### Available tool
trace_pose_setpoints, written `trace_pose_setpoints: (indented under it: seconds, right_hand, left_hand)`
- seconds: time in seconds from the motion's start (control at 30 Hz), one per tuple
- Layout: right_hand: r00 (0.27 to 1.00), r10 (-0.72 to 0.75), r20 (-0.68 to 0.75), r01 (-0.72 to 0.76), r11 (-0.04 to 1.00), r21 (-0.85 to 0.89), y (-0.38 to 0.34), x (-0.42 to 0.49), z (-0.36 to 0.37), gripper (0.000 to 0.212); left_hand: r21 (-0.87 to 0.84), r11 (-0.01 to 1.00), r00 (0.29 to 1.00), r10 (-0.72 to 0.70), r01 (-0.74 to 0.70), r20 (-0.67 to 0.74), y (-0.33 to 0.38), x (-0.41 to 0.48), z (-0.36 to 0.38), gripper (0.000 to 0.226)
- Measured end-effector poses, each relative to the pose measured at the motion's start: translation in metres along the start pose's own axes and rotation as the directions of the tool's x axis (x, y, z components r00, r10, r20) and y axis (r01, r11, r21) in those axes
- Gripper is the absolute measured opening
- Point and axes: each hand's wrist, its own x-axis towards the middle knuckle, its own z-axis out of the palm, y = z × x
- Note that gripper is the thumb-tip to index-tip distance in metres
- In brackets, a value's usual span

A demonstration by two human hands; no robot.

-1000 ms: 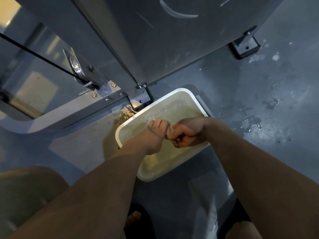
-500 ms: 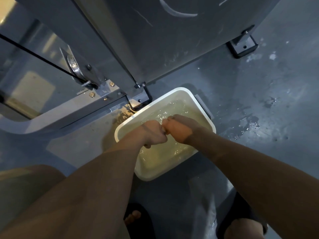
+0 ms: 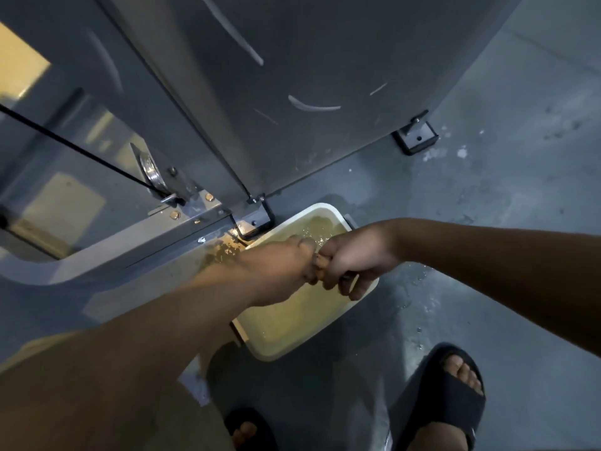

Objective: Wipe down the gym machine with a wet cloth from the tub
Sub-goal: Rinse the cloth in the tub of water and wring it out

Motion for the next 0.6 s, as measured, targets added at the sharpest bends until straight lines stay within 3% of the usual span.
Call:
trace_pose_setpoints:
  seconds: [0.07, 0.17, 0.23, 0.3, 0.33, 0.43, 0.47, 0.53, 0.6]
  right_hand:
    - [1.000, -0.002, 0.009, 0.002, 0.999, 0.049, -0.006, -0.002, 0.004, 0.013]
    - [1.000, -0.007, -0.003, 0.008, 0.998, 0.063, -0.010, 0.000, 0.007, 0.031]
    - [0.998, -0.020, -0.053, 0.019, 1.000, -0.012, -0.009, 0.006, 0.013, 0.034]
    - [0.987, -0.061, -0.150, 0.031, 0.981, -0.193, -0.009, 0.012, 0.019, 0.034]
    - [0.972, -0.109, -0.207, 0.033, 0.940, -0.339, -0.010, 0.015, 0.021, 0.035]
    - [0.896, -0.291, -0.336, -0.046, 0.689, -0.723, -0.014, 0.024, 0.028, 0.038]
    - [0.863, -0.336, -0.377, -0.089, 0.634, -0.768, -0.015, 0.025, 0.029, 0.038]
    - [0.813, -0.396, -0.426, -0.162, 0.550, -0.819, -0.016, 0.024, 0.033, 0.031]
    - [0.790, -0.416, -0.450, -0.232, 0.477, -0.848, -0.015, 0.024, 0.035, 0.020]
  left_hand:
    - [0.077, 0.997, 1.000, 0.017, -0.016, -0.017, -0.001, -0.006, -0.006, 0.034]
    - [0.011, 1.000, 0.998, -0.012, 0.013, -0.062, 0.000, -0.013, -0.004, 0.048]
    - [0.001, 1.000, 0.997, -0.027, 0.027, -0.077, 0.000, -0.012, 0.000, 0.047]
    - [0.045, 0.999, 0.994, -0.022, 0.027, -0.103, -0.001, -0.005, 0.006, 0.042]
    - [0.058, 0.997, 0.993, -0.037, 0.043, -0.114, -0.002, -0.001, 0.009, 0.038]
    - [0.090, 0.989, 0.991, -0.114, 0.120, -0.072, -0.001, 0.008, 0.007, 0.015]
    - [0.101, 0.985, 0.990, -0.134, 0.138, -0.053, 0.000, 0.011, 0.005, 0.009]
    - [0.096, 0.979, 0.983, -0.181, 0.182, -0.018, 0.001, 0.015, 0.005, 0.025]
    - [0.041, 0.972, 0.972, -0.233, 0.232, 0.028, 0.002, 0.018, 0.008, 0.023]
